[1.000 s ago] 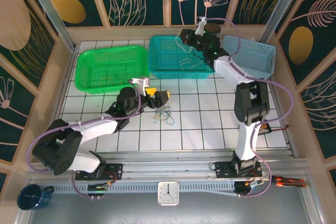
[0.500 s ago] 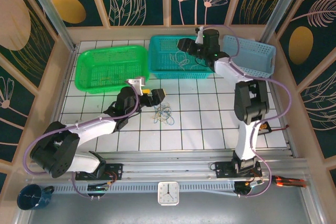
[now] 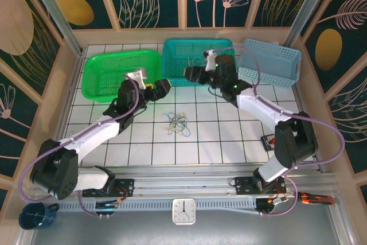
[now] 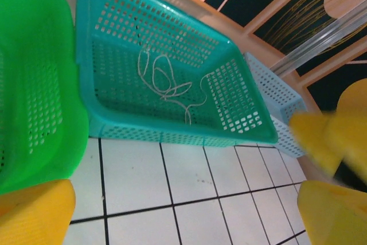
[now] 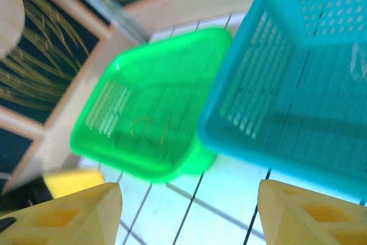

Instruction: Untangle the cables

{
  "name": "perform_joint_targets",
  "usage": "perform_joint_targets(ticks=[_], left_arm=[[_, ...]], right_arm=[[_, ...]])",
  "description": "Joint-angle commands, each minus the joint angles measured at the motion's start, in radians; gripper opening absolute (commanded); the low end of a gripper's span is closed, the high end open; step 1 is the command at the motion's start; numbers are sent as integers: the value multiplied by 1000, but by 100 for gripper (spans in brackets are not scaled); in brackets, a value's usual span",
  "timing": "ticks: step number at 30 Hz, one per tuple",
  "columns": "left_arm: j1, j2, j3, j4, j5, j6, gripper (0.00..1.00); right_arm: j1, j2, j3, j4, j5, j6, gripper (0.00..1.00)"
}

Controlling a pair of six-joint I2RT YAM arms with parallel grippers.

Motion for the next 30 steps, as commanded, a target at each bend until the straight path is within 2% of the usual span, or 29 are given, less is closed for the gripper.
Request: perform_joint_targets(ticks=[1,5,10,19,30], left_arm=[[20,-6,82,-111,40,52,99],[38,3,121,-152,53,75,99],[54,9,94,-151,67,66,99],[56,26,-24,-92,84,21,99],[55,48,-136,-40,86,-14,99]], right_arm=[[75,-47,-56,-60,87,-88,64],[136,-63,-141,-74,111,-110,64],[194,-68,-232,-84,127,-134,63],[306,-35,-244,-118,200,-132,62],[321,45,-206,-96,260,-140,59]])
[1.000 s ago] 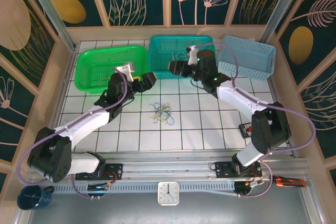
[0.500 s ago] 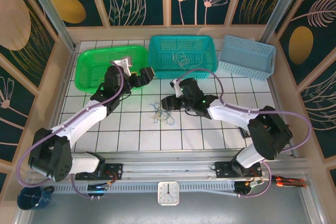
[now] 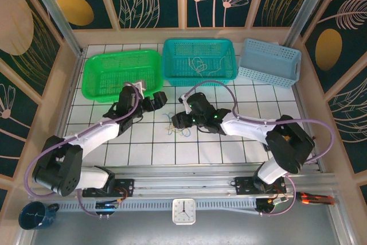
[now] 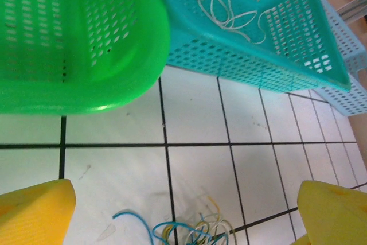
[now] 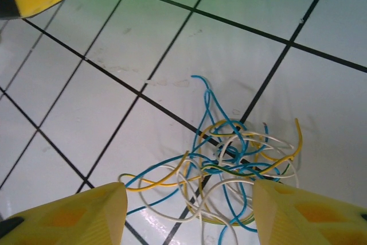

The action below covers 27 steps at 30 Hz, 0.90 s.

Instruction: Untangle the cables

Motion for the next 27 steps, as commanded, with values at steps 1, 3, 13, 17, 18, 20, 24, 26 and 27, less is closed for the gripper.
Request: perform_joint_targets(ticks=[1,3,13,17,18,20,24,26,27], left_arm=[[6,14,-21,53,18,-27,99],[6,14,-27,57,16,-30,99],[6,8,-48,69,4,-43,99],[6,10,-51,71,3,-43,99],[5,11,-51,71,4,-44,99],[6,14,-52,74,5,-45,99],[6,15,-55,79,5,-47,99],[6,18,-55,81,8,-47,99],[6,20,-56,82,8,-47,99]], right_arm=[[2,50,41,6,49,-30,60],[-3,78,70,0,54,-47,59],[-32,196,138,-6,61,-99,58],[-45,230,163,2,45,-100,56],[-48,238,168,3,38,-100,55],[-52,257,180,8,23,-98,53],[-63,281,193,18,-1,-90,43],[-76,284,194,27,-17,-81,33],[-82,282,193,31,-25,-78,28]])
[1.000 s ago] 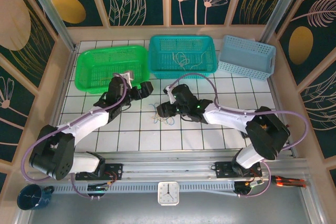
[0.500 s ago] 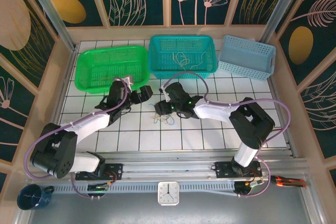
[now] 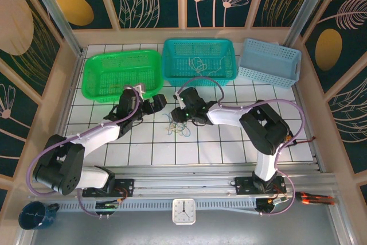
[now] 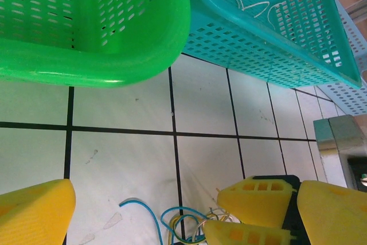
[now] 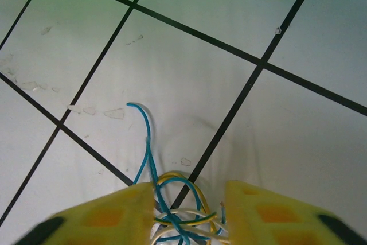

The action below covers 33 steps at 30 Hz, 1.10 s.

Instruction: Untangle the cables

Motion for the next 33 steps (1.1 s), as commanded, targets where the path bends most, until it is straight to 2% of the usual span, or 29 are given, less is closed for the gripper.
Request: perform_joint_targets(ticks=[1,4,5,14,24,33], left_arm=[[6,16,-12,36,7,-15,99],[6,22,-12,42,12,-17,99],[6,24,-12,42,12,-17,99],[6,36,-19,49,16,-17,99],[6,42,-23,65,32,-31,99],[6,72,-45,133,105,-88,99]], right_arm=[[-27,8,25,30,-42,10,21],[-46,-15,22,36,-72,22,2],[-51,-28,18,40,-80,25,0],[-69,-195,-34,57,-86,54,0],[-107,-410,-228,266,-126,156,0],[-157,-426,-316,311,-113,183,0]])
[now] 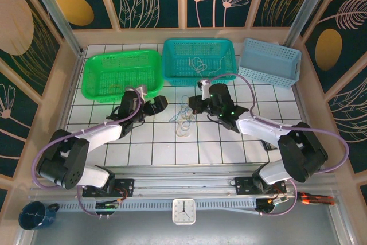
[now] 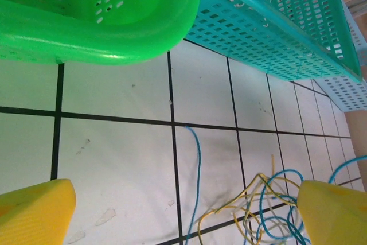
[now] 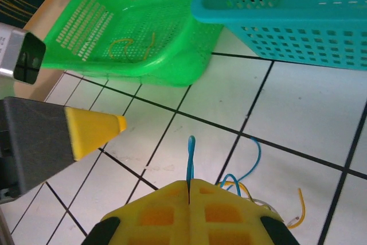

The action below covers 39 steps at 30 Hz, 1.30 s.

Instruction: Untangle the cables

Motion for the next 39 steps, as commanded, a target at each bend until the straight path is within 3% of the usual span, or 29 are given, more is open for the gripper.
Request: perform_joint_targets(ticks=[1,6,11,19,30,39], left_arm=[[6,20,-27,80,76,-53,99],[4,50,-60,171,193,-128,99],[-26,40,-144,299,242,-255,99],[-139,43,-185,446,198,-402,99],[-157,175,-60,560,210,-486,94],[-175,241,-85,670,204,-582,89]], right_arm=[[-18,-15,-42,64,6,23,0],[-56,-16,-97,97,19,43,0],[-75,-21,-122,106,18,48,0],[-75,-15,-124,111,13,52,0],[-76,-34,-140,111,15,61,0],[-76,-44,-145,116,13,67,0]])
